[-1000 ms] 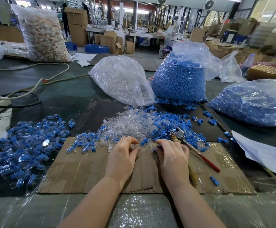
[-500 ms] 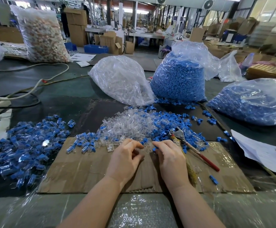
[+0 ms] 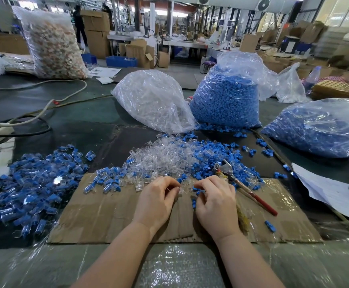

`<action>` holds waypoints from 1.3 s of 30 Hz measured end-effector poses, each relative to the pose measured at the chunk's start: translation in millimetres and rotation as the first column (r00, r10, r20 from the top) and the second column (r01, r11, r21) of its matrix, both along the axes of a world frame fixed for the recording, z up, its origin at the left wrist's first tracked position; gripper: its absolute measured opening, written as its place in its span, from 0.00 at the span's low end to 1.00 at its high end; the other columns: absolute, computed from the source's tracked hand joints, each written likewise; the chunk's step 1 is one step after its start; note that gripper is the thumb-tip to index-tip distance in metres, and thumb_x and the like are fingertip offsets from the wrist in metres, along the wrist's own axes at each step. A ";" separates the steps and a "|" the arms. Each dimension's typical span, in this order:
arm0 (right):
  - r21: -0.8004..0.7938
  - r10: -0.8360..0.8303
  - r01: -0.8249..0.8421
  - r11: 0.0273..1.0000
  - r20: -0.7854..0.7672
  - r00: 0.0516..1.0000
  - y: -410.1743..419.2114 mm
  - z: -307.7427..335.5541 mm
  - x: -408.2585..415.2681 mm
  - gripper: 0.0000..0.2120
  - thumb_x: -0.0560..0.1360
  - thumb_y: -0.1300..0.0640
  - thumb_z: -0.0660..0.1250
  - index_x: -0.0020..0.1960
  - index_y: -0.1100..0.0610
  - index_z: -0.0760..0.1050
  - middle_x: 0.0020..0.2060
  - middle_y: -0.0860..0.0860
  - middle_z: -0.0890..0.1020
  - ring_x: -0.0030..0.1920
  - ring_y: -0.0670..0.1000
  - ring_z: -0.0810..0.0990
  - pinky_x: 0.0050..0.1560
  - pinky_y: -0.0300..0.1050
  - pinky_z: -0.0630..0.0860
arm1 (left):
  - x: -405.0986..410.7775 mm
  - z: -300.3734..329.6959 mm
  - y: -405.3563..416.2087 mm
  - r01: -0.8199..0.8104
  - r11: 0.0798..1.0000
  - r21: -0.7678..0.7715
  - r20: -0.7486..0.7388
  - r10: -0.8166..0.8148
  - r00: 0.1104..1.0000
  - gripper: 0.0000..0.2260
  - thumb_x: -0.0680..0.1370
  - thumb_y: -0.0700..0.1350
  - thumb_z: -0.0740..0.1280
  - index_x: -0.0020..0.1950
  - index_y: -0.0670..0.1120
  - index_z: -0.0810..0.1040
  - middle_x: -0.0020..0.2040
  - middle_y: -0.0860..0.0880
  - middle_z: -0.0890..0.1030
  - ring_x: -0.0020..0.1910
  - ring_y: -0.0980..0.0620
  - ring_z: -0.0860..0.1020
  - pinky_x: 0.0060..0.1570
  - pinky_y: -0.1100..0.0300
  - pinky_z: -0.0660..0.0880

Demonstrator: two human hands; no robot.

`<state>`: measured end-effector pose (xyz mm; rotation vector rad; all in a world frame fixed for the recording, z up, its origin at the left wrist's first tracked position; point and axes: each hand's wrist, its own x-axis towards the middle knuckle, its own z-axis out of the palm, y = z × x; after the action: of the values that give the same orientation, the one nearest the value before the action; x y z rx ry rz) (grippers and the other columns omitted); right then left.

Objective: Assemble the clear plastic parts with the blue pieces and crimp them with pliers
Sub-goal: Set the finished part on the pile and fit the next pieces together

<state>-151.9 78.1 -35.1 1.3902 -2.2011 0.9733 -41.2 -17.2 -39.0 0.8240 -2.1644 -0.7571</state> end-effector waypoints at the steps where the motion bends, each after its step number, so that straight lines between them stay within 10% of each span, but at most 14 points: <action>1: 0.012 -0.005 0.005 1.000 -0.002 1.000 0.3 0.0 0.3 0.07 0.61 0.62 0.66 0.38 0.55 0.78 0.36 0.49 0.78 0.39 0.54 0.77 0.46 0.49 0.69 | -0.1 -0.6 -0.5 -0.004 1.000 0.006 -0.002 0.004 1.000 0.03 0.75 0.41 0.68 0.45 0.49 0.80 0.39 0.60 0.75 0.41 0.60 0.74 0.42 0.76 0.66; 27: 0.163 -0.172 0.182 0.970 -0.075 0.982 -3.3 -7.2 1.0 0.10 0.64 0.54 0.78 0.36 0.54 0.77 0.36 0.49 0.78 0.40 0.54 0.77 0.48 0.51 0.68 | 2.8 0.8 -0.2 0.037 0.995 0.095 0.008 -0.038 0.999 0.07 0.75 0.42 0.68 0.43 0.55 0.76 0.40 0.60 0.77 0.42 0.62 0.75 0.44 0.71 0.70; 39: 0.004 0.138 -0.138 0.990 0.012 0.990 -1.5 -3.5 0.6 0.09 0.66 0.66 0.74 0.42 0.55 0.79 0.35 0.47 0.82 0.37 0.50 0.79 0.47 0.42 0.65 | 1.3 0.6 -1.9 0.021 0.990 0.142 -0.008 -0.020 1.000 0.06 0.76 0.43 0.67 0.43 0.55 0.77 0.38 0.59 0.79 0.39 0.62 0.76 0.40 0.73 0.71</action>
<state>-151.3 76.6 -38.6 1.5609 -2.1404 1.0258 -39.8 -19.2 -38.5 0.8712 -2.1346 -0.9312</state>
